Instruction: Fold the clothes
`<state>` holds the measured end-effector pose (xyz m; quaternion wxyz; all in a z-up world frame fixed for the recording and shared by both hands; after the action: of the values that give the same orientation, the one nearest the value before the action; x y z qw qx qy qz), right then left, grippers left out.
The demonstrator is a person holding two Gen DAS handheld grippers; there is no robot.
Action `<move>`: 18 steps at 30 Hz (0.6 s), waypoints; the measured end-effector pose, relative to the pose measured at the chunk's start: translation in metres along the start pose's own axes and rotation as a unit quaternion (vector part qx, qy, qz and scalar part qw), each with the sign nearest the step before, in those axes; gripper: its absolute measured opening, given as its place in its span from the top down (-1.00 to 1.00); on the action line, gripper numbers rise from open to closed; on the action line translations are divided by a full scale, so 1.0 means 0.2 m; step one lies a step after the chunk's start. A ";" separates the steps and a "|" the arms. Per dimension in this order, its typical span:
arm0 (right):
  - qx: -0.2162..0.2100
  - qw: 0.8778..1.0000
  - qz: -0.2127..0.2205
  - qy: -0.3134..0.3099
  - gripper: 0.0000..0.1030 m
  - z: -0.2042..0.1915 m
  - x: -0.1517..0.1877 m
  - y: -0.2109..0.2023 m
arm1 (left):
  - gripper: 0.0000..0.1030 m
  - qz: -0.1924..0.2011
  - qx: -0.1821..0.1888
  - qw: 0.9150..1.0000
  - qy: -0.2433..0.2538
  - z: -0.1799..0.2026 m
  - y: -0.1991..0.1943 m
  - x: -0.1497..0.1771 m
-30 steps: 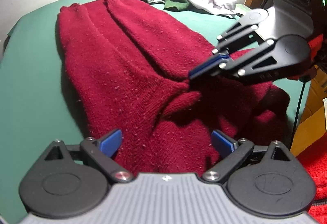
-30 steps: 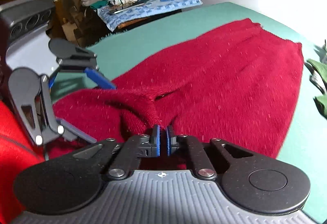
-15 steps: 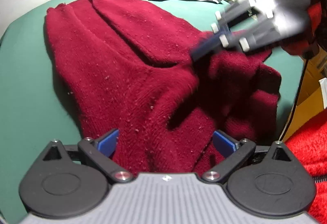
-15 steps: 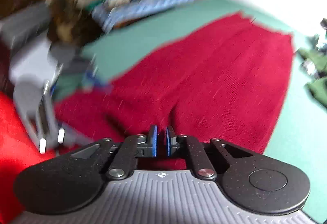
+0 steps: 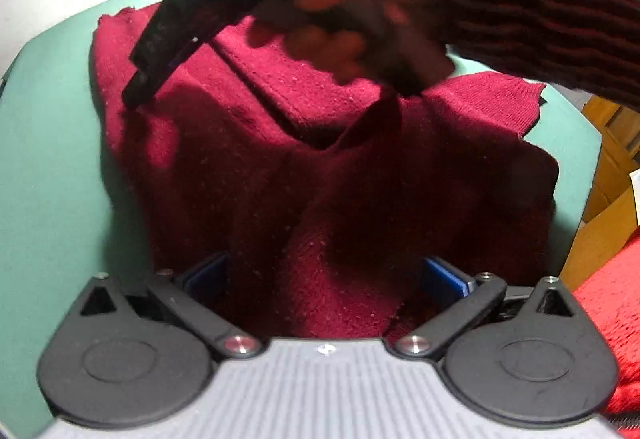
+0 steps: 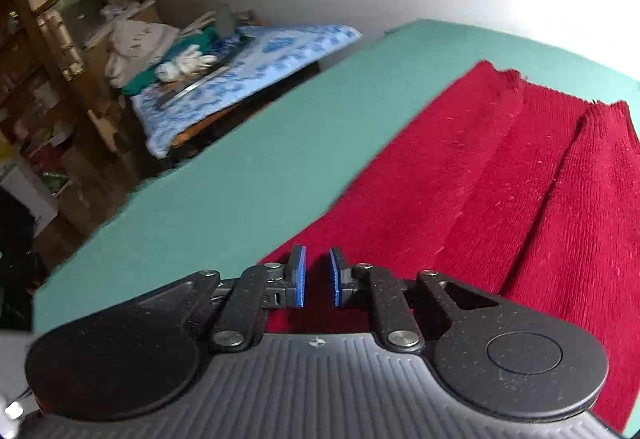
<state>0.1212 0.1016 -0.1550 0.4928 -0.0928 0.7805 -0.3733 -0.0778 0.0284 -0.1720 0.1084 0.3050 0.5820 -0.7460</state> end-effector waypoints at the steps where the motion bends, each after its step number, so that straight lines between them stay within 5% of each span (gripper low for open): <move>1: 0.018 1.000 0.002 0.003 0.75 0.05 -0.01 0.02 | -0.96 0.002 0.002 1.000 -0.005 -0.01 -0.01 0.00; 3: 0.043 0.998 0.011 0.032 1.00 0.16 -0.03 0.04 | -0.93 0.007 0.005 1.000 -0.017 -0.02 -0.02 0.00; 6: 0.037 0.995 0.019 0.088 0.95 0.25 -0.09 0.03 | -0.80 0.023 0.013 0.999 -0.035 -0.03 -0.06 -0.03; 8: 0.045 0.995 0.043 0.078 0.74 0.24 -0.16 0.02 | -0.79 0.036 0.017 0.998 -0.044 -0.04 -0.09 -0.07; 18: 0.119 0.990 0.027 0.065 0.76 0.46 -0.38 0.29 | -0.82 0.026 0.005 0.999 -0.047 -0.06 0.02 -0.09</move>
<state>0.2501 0.1359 -0.1618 0.4583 0.0123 0.7633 -0.4552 -0.0582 0.0342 -0.1675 0.1539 0.2849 0.5645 -0.7593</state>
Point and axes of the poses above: each gripper's, at about its wrist camera, not at the fingertips, and y roughly the way its jaws point, z to its right, x to its underside, the point moved 8 cm from there along y, roughly the way its jaws point
